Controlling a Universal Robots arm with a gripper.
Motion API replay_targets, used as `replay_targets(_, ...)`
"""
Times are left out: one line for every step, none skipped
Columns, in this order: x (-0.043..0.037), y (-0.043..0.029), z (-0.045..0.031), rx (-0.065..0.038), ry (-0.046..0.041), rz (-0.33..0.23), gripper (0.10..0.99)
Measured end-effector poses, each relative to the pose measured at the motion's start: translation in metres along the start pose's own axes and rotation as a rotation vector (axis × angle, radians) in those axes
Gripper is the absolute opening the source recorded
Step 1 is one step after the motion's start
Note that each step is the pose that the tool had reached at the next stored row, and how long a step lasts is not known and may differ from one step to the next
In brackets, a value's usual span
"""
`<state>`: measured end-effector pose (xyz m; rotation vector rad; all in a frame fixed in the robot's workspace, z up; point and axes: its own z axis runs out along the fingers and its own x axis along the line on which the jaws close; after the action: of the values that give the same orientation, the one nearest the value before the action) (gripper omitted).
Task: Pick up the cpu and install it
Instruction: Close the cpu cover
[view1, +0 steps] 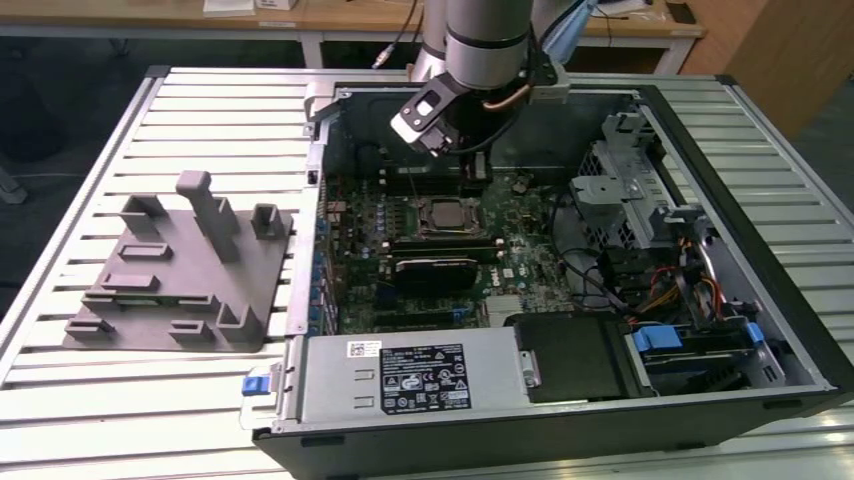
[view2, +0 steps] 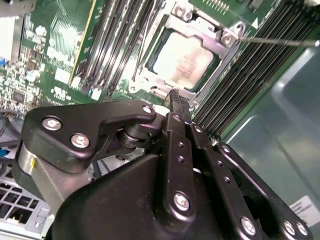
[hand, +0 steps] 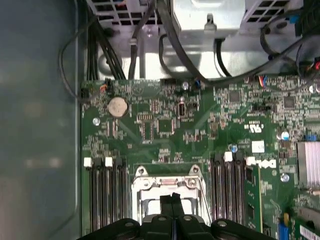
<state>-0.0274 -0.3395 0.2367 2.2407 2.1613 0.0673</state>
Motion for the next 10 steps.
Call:
replay_targets(-0.0001, -0.0015, 0.0006, 0.000, 0.0000, 0.000, 0.106)
replay_targets(-0.0001, -0.0028, 0.0014, 0.000, 0.0000, 0.000, 0.106)
replay_targets(-0.0002, -0.0042, 0.0022, 0.000, 0.0000, 0.000, 0.106)
replay_targets(-0.0002, -0.0057, 0.0030, 0.000, -0.0001, 0.001, 0.106)
replay_targets(-0.0003, -0.0073, 0.0038, 0.000, -0.0001, 0.001, 0.106)
replay_targets(-0.0004, -0.0090, 0.0046, 0.000, -0.0003, 0.002, 0.106)
replay_targets(-0.0004, -0.0104, 0.0056, 0.000, -0.0004, 0.002, 0.106)
replay_targets(-0.0005, -0.0118, 0.0066, 0.000, -0.0009, 0.003, 0.106)
replay_targets(-0.0006, -0.0130, 0.0076, 0.000, -0.0012, 0.004, 0.106)
replay_targets(-0.0006, -0.0143, 0.0088, 0.000, -0.0016, 0.005, 0.106)
